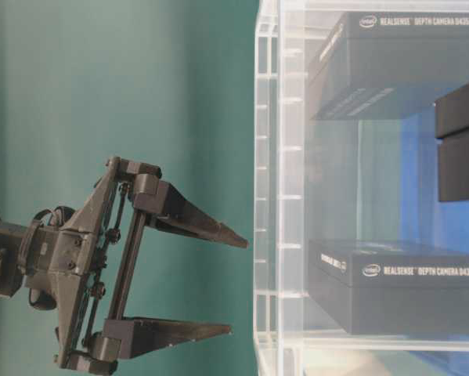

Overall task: Take the box out of the case with the right arm.
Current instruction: 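Lower the open right gripper around the left black box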

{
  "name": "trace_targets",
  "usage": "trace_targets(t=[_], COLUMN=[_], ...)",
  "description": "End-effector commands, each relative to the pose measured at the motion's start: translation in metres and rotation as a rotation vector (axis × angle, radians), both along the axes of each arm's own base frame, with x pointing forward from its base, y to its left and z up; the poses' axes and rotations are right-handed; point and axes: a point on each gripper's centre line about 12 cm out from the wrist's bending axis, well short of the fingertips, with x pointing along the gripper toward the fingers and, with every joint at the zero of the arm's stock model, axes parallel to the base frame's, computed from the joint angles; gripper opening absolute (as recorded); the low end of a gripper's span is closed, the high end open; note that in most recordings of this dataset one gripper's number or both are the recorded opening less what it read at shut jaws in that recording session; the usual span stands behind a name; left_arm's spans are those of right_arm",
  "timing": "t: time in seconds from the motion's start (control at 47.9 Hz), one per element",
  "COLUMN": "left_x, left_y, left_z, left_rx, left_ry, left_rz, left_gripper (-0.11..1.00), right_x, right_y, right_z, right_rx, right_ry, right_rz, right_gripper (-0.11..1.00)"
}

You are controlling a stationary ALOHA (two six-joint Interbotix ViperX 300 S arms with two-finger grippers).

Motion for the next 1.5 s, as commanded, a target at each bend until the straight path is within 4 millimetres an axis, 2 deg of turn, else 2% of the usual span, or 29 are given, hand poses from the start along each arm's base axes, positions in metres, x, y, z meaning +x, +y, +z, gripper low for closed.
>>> trace_targets(t=[0.0, 1.483], left_x=[0.0008, 0.0008], left_y=[-0.0001, -0.0001], left_z=[0.0069, 0.0079], left_rx=[0.000, 0.000], left_ry=[-0.020, -0.023], left_rz=[-0.002, -0.002], left_gripper=[0.00, 0.00], right_x=[-0.0013, -0.0011], right_y=[-0.0002, -0.0019], right_z=[0.0175, 0.0168], right_rx=[-0.010, -0.013], right_ry=[-0.045, -0.046], right_rz=[0.003, -0.014], right_gripper=[0.94, 0.94])
